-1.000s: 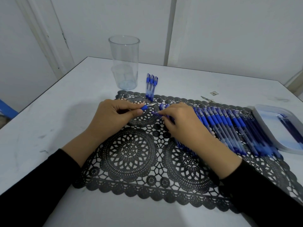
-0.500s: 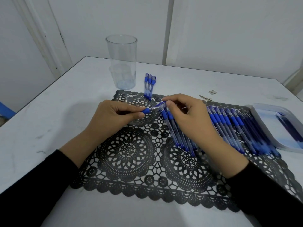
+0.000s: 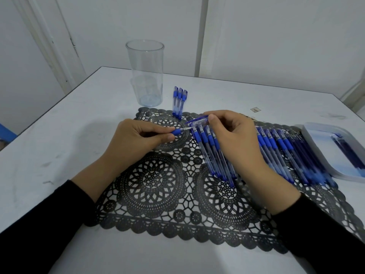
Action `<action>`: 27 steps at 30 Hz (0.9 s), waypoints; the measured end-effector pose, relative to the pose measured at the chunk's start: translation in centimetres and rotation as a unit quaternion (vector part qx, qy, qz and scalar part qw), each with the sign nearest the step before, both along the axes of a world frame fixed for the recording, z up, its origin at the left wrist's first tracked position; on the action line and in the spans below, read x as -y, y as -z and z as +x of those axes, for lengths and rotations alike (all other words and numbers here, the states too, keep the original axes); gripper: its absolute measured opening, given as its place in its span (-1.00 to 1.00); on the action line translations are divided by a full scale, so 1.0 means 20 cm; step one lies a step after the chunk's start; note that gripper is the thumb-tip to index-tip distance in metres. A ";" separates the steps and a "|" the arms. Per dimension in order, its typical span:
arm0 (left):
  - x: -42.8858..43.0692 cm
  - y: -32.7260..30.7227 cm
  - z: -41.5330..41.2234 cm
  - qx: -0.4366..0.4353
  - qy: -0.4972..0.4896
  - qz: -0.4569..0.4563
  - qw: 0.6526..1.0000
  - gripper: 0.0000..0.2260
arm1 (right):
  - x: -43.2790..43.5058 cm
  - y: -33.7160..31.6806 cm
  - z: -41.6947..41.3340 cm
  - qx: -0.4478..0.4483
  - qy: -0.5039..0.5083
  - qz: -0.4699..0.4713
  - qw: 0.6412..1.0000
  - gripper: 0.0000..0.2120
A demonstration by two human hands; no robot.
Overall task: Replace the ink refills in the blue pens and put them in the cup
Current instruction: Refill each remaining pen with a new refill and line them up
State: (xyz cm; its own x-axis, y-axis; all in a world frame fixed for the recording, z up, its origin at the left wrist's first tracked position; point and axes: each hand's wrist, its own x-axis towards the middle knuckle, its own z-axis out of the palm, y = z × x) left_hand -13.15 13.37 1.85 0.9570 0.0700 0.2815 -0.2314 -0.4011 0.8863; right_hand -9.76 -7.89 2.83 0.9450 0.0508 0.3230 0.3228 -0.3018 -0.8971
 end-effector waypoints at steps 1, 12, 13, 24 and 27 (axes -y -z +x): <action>0.00 0.00 0.00 0.000 0.000 0.001 1.000 -0.80 | 0.00 0.00 0.00 -0.002 -0.002 -0.004 1.000 -0.83; 0.01 0.00 0.00 0.011 -0.006 0.003 1.000 -0.78 | -0.02 0.01 -0.02 -0.012 -0.034 -0.003 0.999 -0.85; 0.01 0.00 0.00 0.014 -0.006 0.002 1.000 -0.78 | -0.03 0.01 -0.03 -0.011 -0.042 -0.003 0.999 -0.85; 0.04 0.00 -0.01 0.061 -0.022 -0.030 0.997 -0.81 | -0.03 0.02 -0.04 0.007 -0.071 0.039 0.997 -0.85; 0.04 0.01 -0.01 0.072 -0.021 -0.032 0.997 -0.82 | -0.04 0.02 -0.04 0.000 -0.072 0.047 0.996 -0.85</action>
